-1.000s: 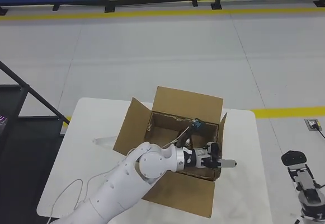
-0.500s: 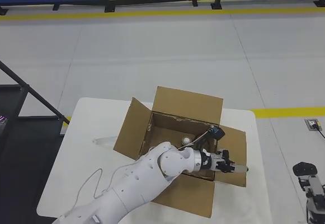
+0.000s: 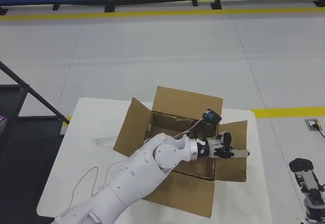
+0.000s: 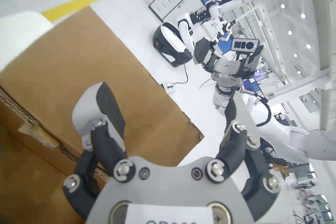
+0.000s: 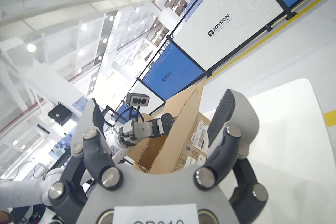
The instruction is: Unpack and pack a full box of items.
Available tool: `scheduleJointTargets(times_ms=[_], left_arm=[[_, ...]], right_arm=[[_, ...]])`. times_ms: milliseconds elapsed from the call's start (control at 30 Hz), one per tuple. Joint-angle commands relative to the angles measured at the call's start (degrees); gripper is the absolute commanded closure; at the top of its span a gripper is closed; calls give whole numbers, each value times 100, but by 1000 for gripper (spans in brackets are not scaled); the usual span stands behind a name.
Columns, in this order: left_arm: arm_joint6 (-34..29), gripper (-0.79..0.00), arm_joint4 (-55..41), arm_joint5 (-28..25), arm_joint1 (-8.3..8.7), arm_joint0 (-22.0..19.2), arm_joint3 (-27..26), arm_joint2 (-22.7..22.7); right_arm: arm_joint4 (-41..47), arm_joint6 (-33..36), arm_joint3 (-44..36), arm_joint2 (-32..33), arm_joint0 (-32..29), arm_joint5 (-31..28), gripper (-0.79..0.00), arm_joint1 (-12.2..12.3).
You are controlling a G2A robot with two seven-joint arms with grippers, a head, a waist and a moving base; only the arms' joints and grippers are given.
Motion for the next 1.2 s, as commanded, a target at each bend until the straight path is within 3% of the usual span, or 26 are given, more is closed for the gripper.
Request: scheduleJointTargets(times_ms=[0, 133, 267, 367, 467, 633, 767, 867, 1033, 1100, 1167], left_arm=[[-26, -785, 325, 69, 297, 418, -768, -625], [-391, -785, 872, 519, 837, 1759, -2801, -2048], [-901, -785, 1220, 974, 1183, 3197, -4657, -3402], [-1024, -785, 1362, 1152, 1320, 3994, -5474, -4202], [-941, -785, 1408, 1247, 1405, 4602, -5929, -4926], [-717, -785, 1329, 1401, 1491, 5452, -6106, -5970], [-573, -785, 1099, 1450, 1525, 5864, -5788, -6444], [-549, -785, 1104, 1449, 1540, 5935, -5459, -6435], [-414, -779, 1434, 1615, 1552, 5596, -4999, -6123], [-436, -369, 1565, 1676, 1561, 5416, -4851, -6003], [-463, -277, 1664, 1737, 1567, 5255, -4741, -5872]], right_arm=[[-287, 31, -231, -100, 47, -7, -785, -9], [-605, 280, -557, -400, 262, 188, -785, -10], [-861, 672, -727, -822, 630, 461, -785, -1], [-1134, 946, -809, -1153, 935, 666, -785, 3], [-1766, 987, -935, -1470, 1231, 874, -785, -9], [-3292, 897, -1179, -1979, 1506, 1180, -785, -38], [-3292, 897, -1179, -1979, 1506, 1180, -785, -38], [-3292, 897, -1179, -1979, 1506, 1180, -785, -38], [-3689, 1034, -1217, -2101, 1463, 1438, -785, -33], [-3805, 1036, -1202, -2201, 1513, 1551, -785, -37], [-3941, 1082, -1152, -2322, 1590, 1654, -785, -41]])
